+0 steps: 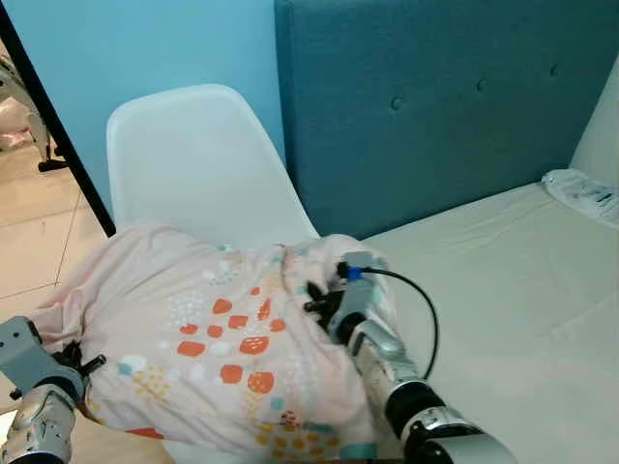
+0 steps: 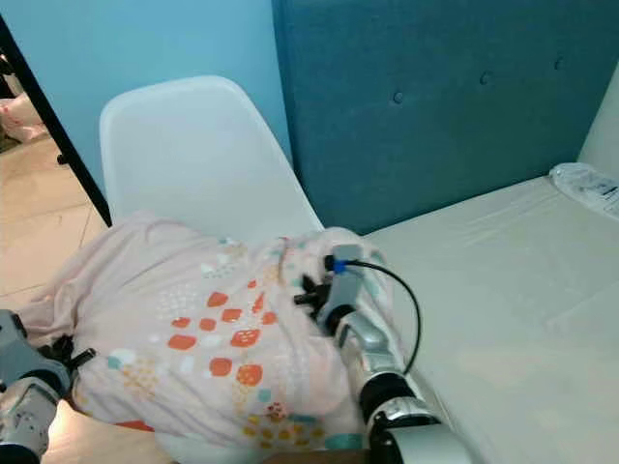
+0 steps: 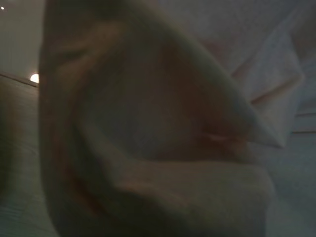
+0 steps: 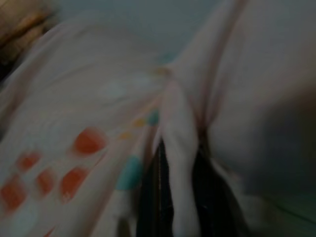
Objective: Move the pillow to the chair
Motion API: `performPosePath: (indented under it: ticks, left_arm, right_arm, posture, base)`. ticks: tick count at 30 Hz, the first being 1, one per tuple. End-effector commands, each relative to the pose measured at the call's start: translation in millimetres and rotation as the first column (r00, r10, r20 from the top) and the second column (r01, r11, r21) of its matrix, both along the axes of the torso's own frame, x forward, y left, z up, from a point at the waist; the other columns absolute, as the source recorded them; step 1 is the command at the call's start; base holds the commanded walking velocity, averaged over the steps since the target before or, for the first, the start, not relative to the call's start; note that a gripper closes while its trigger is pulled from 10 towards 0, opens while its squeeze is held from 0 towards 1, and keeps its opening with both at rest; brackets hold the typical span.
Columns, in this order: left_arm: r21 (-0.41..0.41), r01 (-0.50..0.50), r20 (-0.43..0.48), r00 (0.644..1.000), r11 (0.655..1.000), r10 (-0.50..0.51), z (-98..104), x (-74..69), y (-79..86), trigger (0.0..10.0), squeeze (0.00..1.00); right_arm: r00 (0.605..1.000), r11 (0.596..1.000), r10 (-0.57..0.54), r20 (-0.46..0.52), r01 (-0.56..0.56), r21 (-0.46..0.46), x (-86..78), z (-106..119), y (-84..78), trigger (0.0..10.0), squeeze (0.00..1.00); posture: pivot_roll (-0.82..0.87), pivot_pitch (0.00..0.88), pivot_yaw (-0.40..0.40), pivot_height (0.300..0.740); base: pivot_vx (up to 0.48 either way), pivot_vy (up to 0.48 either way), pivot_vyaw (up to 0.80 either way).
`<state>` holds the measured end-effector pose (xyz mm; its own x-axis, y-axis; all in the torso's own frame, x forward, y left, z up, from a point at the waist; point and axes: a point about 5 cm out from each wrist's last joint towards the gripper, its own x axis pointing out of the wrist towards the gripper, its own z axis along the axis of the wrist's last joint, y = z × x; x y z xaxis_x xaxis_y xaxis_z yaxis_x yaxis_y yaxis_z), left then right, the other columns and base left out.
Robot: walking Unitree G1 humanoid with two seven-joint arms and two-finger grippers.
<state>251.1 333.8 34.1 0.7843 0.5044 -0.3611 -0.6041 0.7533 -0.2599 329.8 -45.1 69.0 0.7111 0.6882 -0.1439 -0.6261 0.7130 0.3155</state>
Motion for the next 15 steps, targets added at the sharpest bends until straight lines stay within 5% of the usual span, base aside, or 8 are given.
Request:
performPosePath:
  ticks: [1,6,8,9,12,15]
  left_arm:
    - [-0.024,-0.017,-0.048,0.999,1.0,0.016,-12.6,-8.8,-2.1,0.0,0.0]
    - [-0.074,0.018,0.067,0.998,0.997,-0.013,-6.1,-0.7,-10.4,0.0,0.0]
    - [-0.116,0.081,0.215,0.975,0.99,-0.055,6.7,7.1,-16.9,0.0,0.0]
    - [-0.116,0.081,0.215,0.975,0.99,-0.055,6.7,7.1,-16.9,0.0,0.0]
    - [-0.127,0.122,0.343,0.936,0.984,-0.072,22.0,11.2,-18.1,0.0,0.0]
    - [-0.134,0.116,0.376,0.925,0.984,-0.058,26.6,11.3,-14.9,0.0,0.0]
  right_arm:
    - [0.968,0.968,0.248,-0.031,-0.248,-0.021,-19.2,-1.6,48.2,0.0,0.0]
    - [0.937,0.939,0.336,-0.098,-0.341,-0.047,-31.6,-10.9,62.1,0.0,0.0]
    - [0.913,0.917,0.4,-0.086,-0.396,0.054,-36.1,-3.6,73.9,0.0,0.0]
    - [0.913,0.917,0.4,-0.086,-0.396,0.054,-36.1,-3.6,73.9,0.0,0.0]
    - [0.901,0.867,0.434,-0.005,-0.416,0.273,-29.2,22.6,81.4,0.0,0.0]
    - [0.902,0.84,0.43,0.033,-0.414,0.352,-22.7,35.5,79.6,0.0,0.0]
  posture:
    - [0.05,0.014,0.026,0.418]
    - [0.07,0.017,0.014,0.418]
    - [0.08,0.02,0.013,0.418]
    - [0.08,0.02,0.013,0.418]
    - [0.08,0.018,0.015,0.418]
    - [0.08,0.019,0.017,0.418]
  base:
    - [0.0,0.0,0.0]
    - [0.0,0.0,0.0]
    - [0.0,0.0,0.0]
    - [0.0,0.0,0.0]
    - [0.0,0.0,0.0]
    - [0.0,0.0,0.0]
